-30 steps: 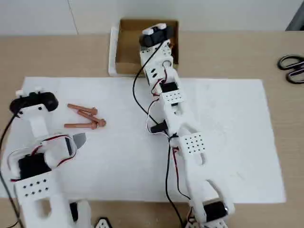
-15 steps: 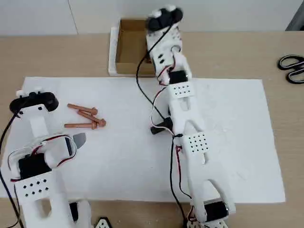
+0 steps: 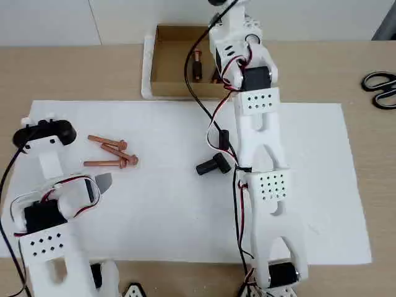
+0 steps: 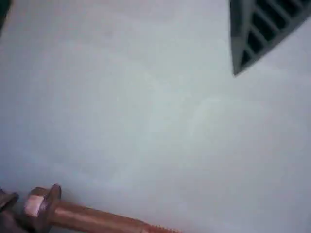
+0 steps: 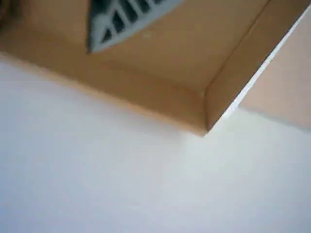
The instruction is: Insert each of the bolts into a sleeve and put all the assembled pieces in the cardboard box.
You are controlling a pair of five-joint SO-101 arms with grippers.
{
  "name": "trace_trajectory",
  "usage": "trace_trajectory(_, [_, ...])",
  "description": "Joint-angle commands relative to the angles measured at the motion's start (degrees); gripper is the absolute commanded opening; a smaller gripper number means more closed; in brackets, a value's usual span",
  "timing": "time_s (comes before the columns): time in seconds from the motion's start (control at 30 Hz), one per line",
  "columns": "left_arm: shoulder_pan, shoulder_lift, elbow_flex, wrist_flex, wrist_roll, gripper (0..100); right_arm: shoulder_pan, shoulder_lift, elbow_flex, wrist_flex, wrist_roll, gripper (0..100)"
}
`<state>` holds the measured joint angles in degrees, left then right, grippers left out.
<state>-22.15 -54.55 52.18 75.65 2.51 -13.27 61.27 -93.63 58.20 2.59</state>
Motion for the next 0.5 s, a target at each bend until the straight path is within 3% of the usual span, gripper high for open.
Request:
trace_trajectory(0.0, [-0.1,-0.8,-0.1,0.4,-0.2,30,0.5,-10.2,-2.9,12.5,0.4,11.9])
trace_trajectory(0.2, [-0.1,-0.8,-0.1,0.4,-0.2,30,0.4,-18.3,-2.9,37.0,0.6,11.9])
trace_trajectory(0.47, [-0.4,-0.8,-0.1,0.4,-0.2,30,2.9,-23.7,-2.7,38.3,0.4,11.9])
